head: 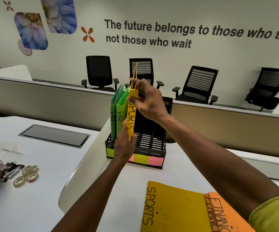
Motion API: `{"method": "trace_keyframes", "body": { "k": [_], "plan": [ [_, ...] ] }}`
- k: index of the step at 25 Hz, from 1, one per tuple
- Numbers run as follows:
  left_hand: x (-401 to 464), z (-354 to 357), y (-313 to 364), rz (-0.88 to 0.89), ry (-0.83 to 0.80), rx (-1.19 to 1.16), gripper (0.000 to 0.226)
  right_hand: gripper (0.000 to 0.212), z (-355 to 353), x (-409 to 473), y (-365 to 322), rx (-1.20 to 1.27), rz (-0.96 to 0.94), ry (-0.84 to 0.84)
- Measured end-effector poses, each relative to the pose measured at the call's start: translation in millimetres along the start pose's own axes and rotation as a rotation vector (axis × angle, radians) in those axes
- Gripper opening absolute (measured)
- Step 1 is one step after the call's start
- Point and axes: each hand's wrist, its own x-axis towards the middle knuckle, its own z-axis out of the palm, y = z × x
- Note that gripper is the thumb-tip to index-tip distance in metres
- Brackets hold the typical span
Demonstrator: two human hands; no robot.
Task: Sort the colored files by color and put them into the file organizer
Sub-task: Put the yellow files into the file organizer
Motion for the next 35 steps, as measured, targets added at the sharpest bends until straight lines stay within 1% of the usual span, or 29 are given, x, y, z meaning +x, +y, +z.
{"method": "trace_keyframes", "body": {
  "k": [2,4,9,12,14,16,18,21,23,25,26,29,32,35],
  "plan": [
    [6.9,7.2,-2.8,0.021,-0.013,0.051,0.075,0.033,1.6,-0.8,8.7,0.019,0.010,0.046],
    [13.6,12.8,-2.0,0.033,0.007,0.076,0.073,0.035,2.0,1.3,13.9,0.047,0.022,0.087],
    [29.1,23.2,-4.3,0.016,-0.007,0.064,0.072,0.038,2.4,9.8,23.8,0.034,0.029,0.094],
    [35.8,26.0,-6.6,0.031,-0.003,0.054,0.072,0.033,1.4,16.5,25.8,0.040,0.037,0.099],
    [42.9,27.5,-10.1,0.017,-0.015,0.045,0.073,0.031,1.2,20.6,30.2,0.021,0.037,0.080],
    [45.5,30.2,-15.7,-0.014,-0.043,0.073,0.075,0.038,4.8,19.8,35.0,0.005,0.042,0.047],
    [42.9,34.4,-24.4,-0.075,-0.089,0.122,0.075,0.044,11.1,14.2,43.0,-0.010,0.075,0.011],
    [30.2,40.2,-39.3,-0.165,-0.132,0.177,0.074,0.046,22.3,3.8,57.8,-0.049,0.138,-0.033],
    [26.0,43.2,-43.8,-0.178,-0.149,0.166,0.074,0.048,30.1,-3.2,67.9,-0.076,0.173,-0.081],
    [24.4,45.3,-44.8,-0.150,-0.142,0.137,0.073,0.048,39.0,-10.7,77.2,-0.110,0.211,-0.142],
    [24.2,45.1,-44.0,-0.130,-0.132,0.128,0.072,0.051,43.3,-14.9,80.1,-0.135,0.229,-0.187],
    [26.7,39.4,-42.8,-0.119,-0.111,0.095,0.066,0.076,48.0,-23.2,85.2,-0.271,0.250,-0.304],
    [28.3,31.2,-41.3,-0.141,-0.119,0.077,0.062,0.085,44.2,-27.1,87.6,-0.396,0.208,-0.343],
    [25.4,23.7,-36.3,-0.137,-0.118,0.048,0.057,0.099,39.8,-32.5,87.2,-0.427,0.187,-0.346]
  ]
}}
